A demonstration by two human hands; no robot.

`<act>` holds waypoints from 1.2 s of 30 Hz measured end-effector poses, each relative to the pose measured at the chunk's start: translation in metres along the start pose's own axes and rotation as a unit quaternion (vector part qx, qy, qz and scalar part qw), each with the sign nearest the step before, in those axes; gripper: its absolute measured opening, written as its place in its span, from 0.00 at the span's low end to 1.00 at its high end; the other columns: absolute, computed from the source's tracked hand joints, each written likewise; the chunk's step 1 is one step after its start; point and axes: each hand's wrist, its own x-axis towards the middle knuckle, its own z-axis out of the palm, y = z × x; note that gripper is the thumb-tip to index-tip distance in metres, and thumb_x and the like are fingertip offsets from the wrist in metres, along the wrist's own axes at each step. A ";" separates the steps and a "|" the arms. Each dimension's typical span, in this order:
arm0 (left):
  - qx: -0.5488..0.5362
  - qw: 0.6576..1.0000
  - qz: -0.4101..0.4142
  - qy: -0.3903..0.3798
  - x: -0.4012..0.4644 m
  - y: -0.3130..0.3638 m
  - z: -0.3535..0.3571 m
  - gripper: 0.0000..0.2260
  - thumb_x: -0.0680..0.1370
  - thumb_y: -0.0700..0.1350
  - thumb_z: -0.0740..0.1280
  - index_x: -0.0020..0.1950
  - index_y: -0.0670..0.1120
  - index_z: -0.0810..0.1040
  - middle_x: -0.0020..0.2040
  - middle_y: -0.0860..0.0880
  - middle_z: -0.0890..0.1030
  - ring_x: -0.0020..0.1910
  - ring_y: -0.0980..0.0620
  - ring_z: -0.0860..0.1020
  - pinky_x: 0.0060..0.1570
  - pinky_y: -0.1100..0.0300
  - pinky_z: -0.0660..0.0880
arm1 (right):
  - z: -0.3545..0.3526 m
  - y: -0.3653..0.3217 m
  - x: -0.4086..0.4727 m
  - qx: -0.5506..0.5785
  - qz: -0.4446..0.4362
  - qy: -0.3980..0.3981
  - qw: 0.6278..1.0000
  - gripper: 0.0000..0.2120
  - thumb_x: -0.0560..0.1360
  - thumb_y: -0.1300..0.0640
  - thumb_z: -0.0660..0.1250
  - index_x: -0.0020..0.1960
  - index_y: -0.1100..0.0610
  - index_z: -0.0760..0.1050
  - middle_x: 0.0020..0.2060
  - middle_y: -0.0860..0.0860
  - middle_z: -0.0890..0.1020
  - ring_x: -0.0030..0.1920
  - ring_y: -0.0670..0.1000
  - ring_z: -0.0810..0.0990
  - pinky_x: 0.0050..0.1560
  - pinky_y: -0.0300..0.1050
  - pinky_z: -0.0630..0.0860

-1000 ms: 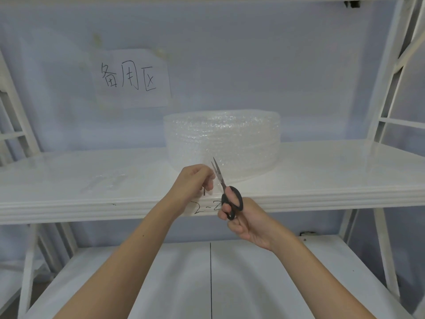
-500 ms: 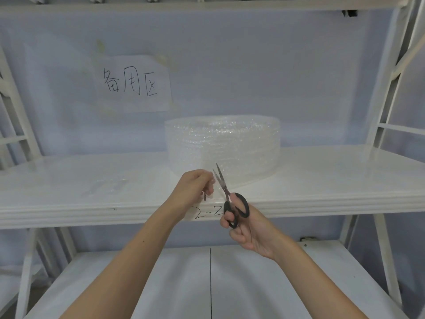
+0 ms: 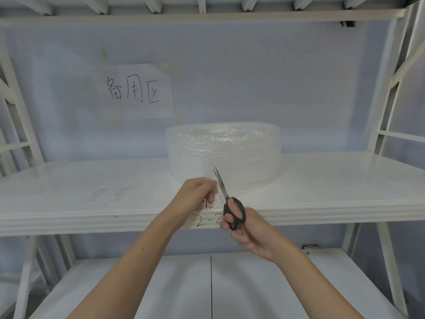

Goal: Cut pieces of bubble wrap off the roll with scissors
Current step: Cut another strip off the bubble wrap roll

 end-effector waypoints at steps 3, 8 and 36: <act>-0.015 1.000 -0.012 -0.001 0.001 0.003 0.002 0.15 0.80 0.51 0.61 0.38 0.45 0.76 0.29 0.48 0.76 0.25 0.56 0.70 0.30 0.62 0.62 | 0.001 0.002 0.001 -0.005 -0.017 0.007 1.000 0.25 0.63 0.32 0.67 0.38 0.54 0.67 0.33 0.48 0.76 0.18 0.43 0.63 0.17 0.34 0.55; -0.025 0.999 -0.009 0.037 0.003 0.004 0.006 0.13 0.79 0.52 0.63 0.40 0.45 0.77 0.31 0.49 0.76 0.29 0.52 0.72 0.28 0.63 0.64 | 0.002 0.004 0.000 0.003 -0.020 0.016 1.000 0.24 0.64 0.33 0.67 0.38 0.54 0.67 0.32 0.48 0.75 0.18 0.44 0.63 0.19 0.35 0.53; -0.058 0.997 -0.007 0.058 0.000 0.004 0.003 0.12 0.78 0.47 0.62 0.36 0.46 0.73 0.31 0.49 0.75 0.28 0.53 0.73 0.32 0.62 0.67 | 0.007 -0.013 -0.004 -0.034 -0.010 0.020 0.999 0.26 0.63 0.31 0.66 0.37 0.54 0.67 0.34 0.49 0.77 0.19 0.45 0.62 0.18 0.34 0.56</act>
